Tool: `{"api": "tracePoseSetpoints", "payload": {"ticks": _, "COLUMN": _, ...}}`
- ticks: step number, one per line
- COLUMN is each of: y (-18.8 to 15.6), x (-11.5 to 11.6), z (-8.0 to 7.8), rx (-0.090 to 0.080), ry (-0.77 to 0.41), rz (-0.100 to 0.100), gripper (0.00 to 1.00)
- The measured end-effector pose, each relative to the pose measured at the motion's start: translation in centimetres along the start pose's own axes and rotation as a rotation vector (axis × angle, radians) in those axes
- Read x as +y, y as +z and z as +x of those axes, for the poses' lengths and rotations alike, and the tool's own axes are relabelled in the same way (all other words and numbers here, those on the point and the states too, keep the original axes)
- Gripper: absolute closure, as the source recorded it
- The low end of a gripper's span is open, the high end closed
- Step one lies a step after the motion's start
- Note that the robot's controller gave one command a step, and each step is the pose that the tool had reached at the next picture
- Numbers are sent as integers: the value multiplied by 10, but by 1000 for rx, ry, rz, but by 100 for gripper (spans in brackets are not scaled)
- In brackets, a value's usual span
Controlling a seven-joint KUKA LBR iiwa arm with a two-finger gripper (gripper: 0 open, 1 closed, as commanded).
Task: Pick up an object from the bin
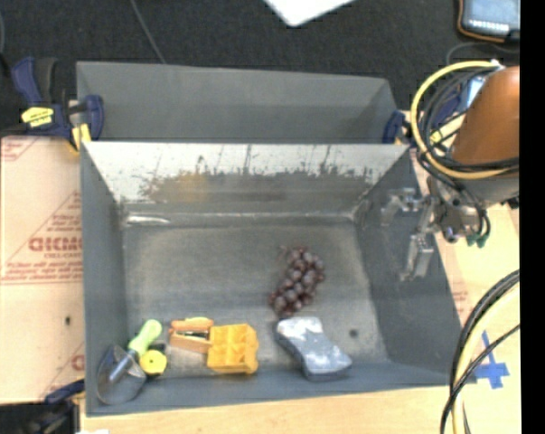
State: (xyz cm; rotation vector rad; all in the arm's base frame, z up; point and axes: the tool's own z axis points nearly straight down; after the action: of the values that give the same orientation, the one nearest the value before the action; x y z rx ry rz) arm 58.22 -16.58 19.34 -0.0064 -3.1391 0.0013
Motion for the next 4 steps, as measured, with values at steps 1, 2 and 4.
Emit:
{"api": "tracePoseSetpoints", "payload": {"ticks": 1, "y": -5, "x": 1, "z": -1, "rx": -7, "ry": -4, "rz": 2, "gripper": 0}}
{"api": "tracePoseSetpoints", "payload": {"ticks": 2, "y": 41, "x": 38, "z": -10, "rx": -8, "ry": -128, "rz": 2, "gripper": 0}}
{"api": "tracePoseSetpoints", "payload": {"ticks": 4, "y": 62, "x": 93, "z": -26, "rx": -8, "ry": -605, "rz": 4, "gripper": 0}}
